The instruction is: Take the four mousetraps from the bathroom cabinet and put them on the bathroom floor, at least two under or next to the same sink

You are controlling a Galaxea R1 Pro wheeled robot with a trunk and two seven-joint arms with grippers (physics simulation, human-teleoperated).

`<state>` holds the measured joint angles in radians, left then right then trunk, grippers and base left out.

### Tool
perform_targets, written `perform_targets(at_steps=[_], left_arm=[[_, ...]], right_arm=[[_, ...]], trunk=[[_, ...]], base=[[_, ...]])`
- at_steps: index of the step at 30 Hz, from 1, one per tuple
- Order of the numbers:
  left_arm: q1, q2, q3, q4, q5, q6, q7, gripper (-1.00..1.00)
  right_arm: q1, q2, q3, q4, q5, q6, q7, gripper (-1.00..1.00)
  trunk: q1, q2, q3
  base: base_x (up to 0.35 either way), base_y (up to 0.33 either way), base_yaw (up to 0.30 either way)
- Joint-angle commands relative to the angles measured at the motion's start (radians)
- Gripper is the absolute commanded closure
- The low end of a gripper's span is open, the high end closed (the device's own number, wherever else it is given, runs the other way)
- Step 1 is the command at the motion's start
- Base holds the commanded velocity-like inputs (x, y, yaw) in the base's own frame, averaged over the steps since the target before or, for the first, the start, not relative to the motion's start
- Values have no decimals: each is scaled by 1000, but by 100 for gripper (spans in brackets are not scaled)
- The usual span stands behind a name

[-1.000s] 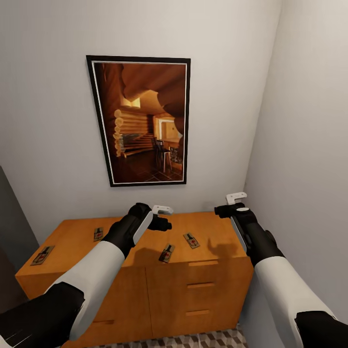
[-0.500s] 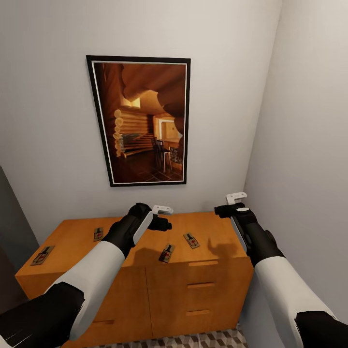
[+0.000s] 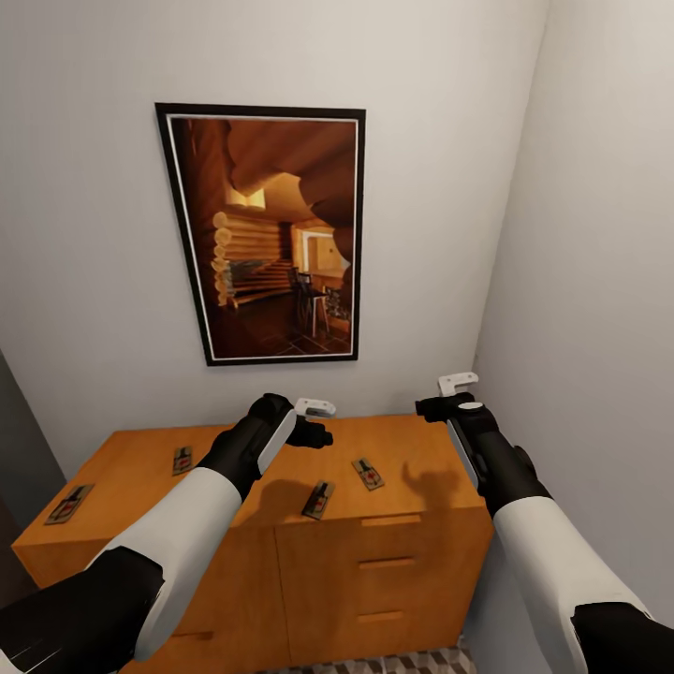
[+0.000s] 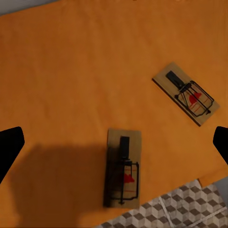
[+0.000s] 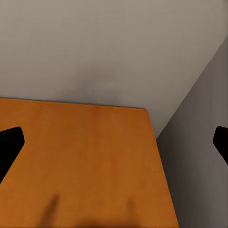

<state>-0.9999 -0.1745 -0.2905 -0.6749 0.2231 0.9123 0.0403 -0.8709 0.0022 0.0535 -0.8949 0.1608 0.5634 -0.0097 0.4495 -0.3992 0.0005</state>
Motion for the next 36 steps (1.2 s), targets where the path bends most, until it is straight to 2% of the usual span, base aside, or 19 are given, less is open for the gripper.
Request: perform_targets(at_steps=[1,20,36], left_arm=[[0,0,-1,-1,5,4,4,-100],[2,0,-1,9,6,4,4,-100],[5,0,-1,93,7,-14,0,-100]], right_arm=[[0,0,2,-1,6,6,-1,-100],[0,-2,2,6,6,6,-1,-100],[0,-2,3,16,25,6,-1,-100]], trunk=[[0,-1,0],[0,-1,0],[0,-1,0]], base=[[38,-23,0],[7,-4,0],[0,0,0]])
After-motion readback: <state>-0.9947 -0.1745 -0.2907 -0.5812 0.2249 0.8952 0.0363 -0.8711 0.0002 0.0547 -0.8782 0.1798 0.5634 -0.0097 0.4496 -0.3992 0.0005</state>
